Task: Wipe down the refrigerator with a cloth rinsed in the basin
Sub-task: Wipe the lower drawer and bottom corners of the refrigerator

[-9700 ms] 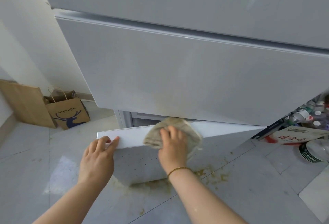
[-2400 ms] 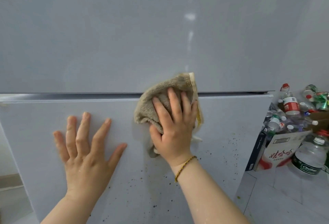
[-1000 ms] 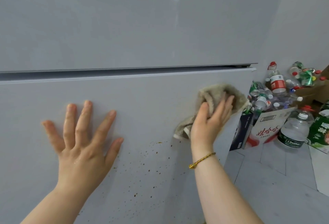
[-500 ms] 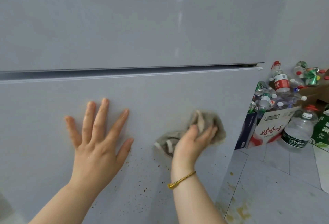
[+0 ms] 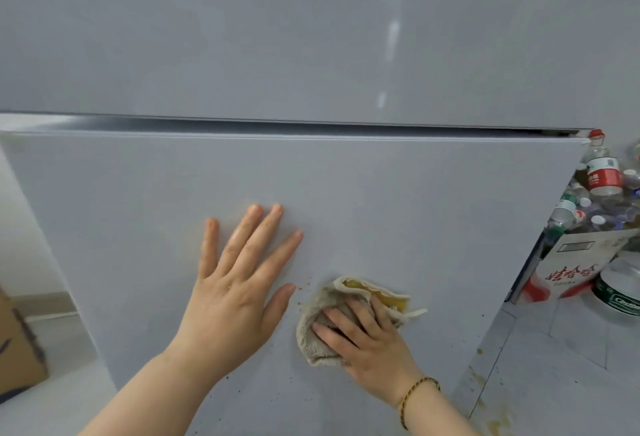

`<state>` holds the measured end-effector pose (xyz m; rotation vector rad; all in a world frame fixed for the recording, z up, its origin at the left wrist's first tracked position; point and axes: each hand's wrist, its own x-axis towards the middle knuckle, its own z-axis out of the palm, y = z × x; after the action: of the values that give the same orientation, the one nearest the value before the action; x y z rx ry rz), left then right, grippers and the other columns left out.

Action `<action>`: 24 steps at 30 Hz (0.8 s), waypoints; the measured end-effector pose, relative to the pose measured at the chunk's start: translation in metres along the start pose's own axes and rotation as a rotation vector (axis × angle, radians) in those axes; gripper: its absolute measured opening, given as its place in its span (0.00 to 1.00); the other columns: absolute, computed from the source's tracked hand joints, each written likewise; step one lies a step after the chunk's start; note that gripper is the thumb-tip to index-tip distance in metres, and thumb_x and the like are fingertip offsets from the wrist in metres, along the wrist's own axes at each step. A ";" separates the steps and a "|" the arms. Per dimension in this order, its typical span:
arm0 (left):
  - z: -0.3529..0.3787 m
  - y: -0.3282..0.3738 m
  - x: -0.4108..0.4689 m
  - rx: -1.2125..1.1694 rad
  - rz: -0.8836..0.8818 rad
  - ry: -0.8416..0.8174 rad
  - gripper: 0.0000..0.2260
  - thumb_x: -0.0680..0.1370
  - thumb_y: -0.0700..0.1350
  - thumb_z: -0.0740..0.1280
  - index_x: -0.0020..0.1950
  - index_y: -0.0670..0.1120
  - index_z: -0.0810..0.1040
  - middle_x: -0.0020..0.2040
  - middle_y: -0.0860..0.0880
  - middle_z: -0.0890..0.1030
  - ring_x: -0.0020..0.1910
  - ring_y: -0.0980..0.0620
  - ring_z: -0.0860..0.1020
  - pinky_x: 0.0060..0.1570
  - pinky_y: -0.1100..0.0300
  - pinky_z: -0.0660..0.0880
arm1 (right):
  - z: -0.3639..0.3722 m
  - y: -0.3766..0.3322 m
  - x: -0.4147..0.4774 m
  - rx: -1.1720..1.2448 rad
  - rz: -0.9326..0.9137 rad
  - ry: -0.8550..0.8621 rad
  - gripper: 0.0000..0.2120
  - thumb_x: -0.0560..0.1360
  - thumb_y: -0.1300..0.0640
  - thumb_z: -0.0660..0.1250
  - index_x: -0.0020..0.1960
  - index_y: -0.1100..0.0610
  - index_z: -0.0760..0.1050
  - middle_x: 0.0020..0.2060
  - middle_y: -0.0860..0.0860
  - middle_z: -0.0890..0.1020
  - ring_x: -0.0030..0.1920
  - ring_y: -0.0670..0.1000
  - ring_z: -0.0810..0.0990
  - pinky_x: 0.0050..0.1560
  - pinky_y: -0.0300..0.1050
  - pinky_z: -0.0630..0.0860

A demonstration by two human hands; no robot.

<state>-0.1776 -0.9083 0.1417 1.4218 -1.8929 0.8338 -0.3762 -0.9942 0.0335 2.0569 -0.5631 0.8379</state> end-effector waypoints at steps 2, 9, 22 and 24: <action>-0.004 -0.002 -0.002 -0.056 0.001 -0.005 0.20 0.80 0.53 0.46 0.68 0.48 0.63 0.70 0.48 0.61 0.75 0.58 0.45 0.72 0.52 0.42 | -0.007 0.019 0.027 0.062 0.101 0.104 0.24 0.78 0.49 0.51 0.73 0.47 0.52 0.74 0.47 0.51 0.74 0.54 0.48 0.74 0.55 0.42; -0.018 -0.016 -0.023 -0.212 -0.071 0.089 0.17 0.79 0.46 0.52 0.68 0.49 0.63 0.69 0.45 0.64 0.74 0.58 0.52 0.73 0.58 0.50 | -0.017 -0.004 0.110 0.220 0.680 0.318 0.20 0.78 0.45 0.46 0.68 0.51 0.55 0.75 0.46 0.44 0.73 0.56 0.48 0.68 0.59 0.50; -0.049 -0.036 -0.070 -0.562 -0.951 0.213 0.28 0.77 0.36 0.59 0.66 0.59 0.49 0.69 0.61 0.51 0.72 0.61 0.51 0.67 0.70 0.48 | -0.023 0.013 0.113 0.069 0.136 0.247 0.17 0.76 0.46 0.52 0.62 0.50 0.67 0.68 0.49 0.58 0.74 0.52 0.49 0.72 0.55 0.45; -0.053 -0.038 -0.069 -0.632 -0.971 0.202 0.27 0.78 0.36 0.59 0.63 0.62 0.50 0.70 0.60 0.54 0.72 0.59 0.55 0.68 0.63 0.52 | -0.031 0.010 0.144 0.119 0.320 0.302 0.22 0.69 0.48 0.58 0.62 0.52 0.66 0.68 0.52 0.60 0.72 0.55 0.51 0.72 0.55 0.44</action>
<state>-0.1195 -0.8351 0.1240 1.4957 -0.9483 -0.0962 -0.2962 -0.9871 0.1578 1.9197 -0.6948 1.3716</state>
